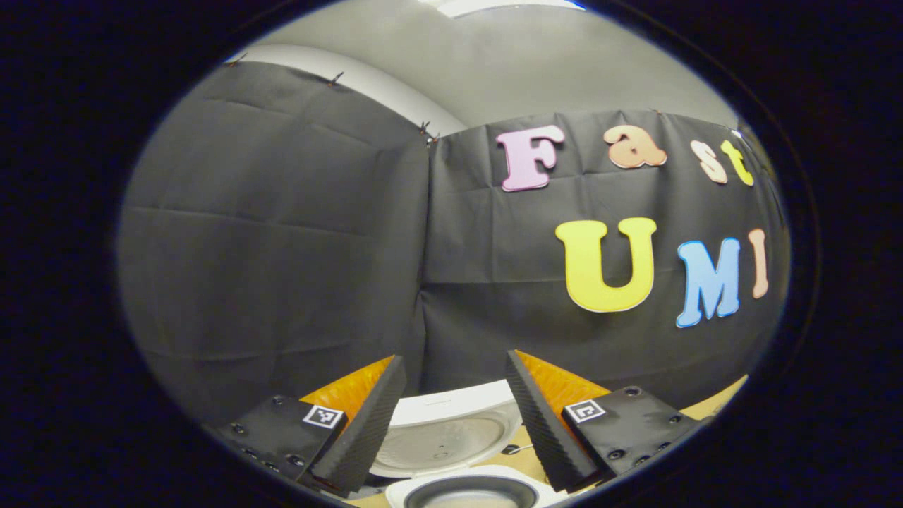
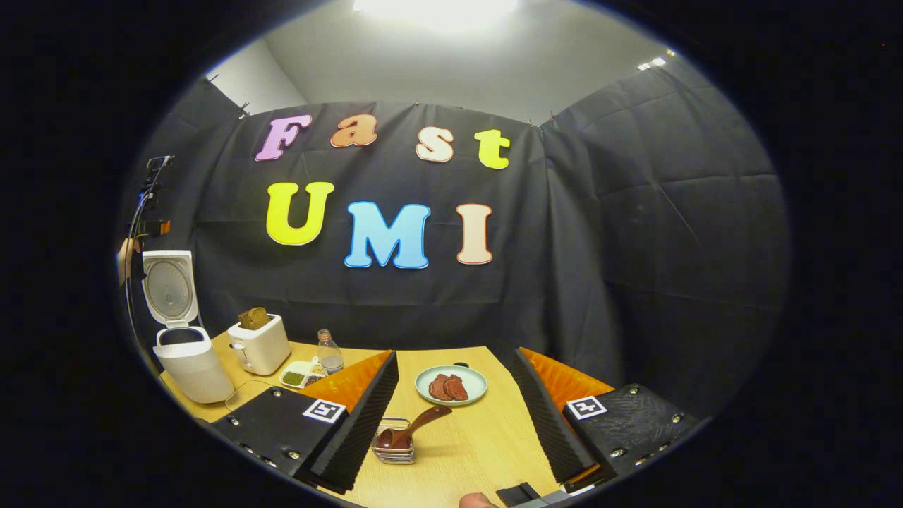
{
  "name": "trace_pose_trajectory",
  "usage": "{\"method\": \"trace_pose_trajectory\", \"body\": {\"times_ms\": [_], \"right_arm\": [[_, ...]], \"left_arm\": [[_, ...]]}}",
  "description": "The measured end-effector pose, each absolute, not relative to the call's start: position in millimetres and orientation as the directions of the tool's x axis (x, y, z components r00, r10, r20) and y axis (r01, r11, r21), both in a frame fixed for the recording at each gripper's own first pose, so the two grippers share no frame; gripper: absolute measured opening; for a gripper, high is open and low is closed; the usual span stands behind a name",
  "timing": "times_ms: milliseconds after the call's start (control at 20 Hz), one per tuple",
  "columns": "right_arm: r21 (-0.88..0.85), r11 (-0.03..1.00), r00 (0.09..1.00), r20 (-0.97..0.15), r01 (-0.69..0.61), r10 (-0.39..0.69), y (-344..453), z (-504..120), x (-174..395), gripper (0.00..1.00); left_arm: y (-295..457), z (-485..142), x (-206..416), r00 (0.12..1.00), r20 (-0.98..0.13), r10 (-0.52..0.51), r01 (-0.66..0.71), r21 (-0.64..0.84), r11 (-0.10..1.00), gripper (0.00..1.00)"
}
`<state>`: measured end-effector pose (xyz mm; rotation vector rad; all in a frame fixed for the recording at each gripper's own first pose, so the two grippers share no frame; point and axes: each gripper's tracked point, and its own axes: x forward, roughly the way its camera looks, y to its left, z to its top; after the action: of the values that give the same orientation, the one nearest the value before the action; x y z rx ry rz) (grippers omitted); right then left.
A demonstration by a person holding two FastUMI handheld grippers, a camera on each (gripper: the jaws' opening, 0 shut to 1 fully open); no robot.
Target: Close the left gripper, press the button to open the rice cooker; take a wooden spoon from the chopstick holder with the right hand, scoop a spoonful of rice and pour it into the rice cooker, then put the wooden spoon back into the chopstick holder.
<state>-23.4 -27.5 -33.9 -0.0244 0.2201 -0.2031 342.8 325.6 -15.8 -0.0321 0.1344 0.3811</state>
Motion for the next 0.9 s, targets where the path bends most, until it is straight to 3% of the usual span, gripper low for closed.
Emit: {"method": "trace_pose_trajectory", "body": {"times_ms": [450, 900], "right_arm": [[-0.071, 0.973, 0.948, -0.221, 0.218, -0.228, -25, -36, -31, 0.98], [-0.044, 0.989, 0.961, -0.231, 0.145, -0.151, -11, -42, -13, 0.98]], "left_arm": [[365, -89, 382, 0.834, -0.32, 0.448, -0.445, 0.088, 0.891, 0.99], [356, -87, 378, 0.83, -0.381, 0.407, -0.415, 0.065, 0.907, 1.0]]}}
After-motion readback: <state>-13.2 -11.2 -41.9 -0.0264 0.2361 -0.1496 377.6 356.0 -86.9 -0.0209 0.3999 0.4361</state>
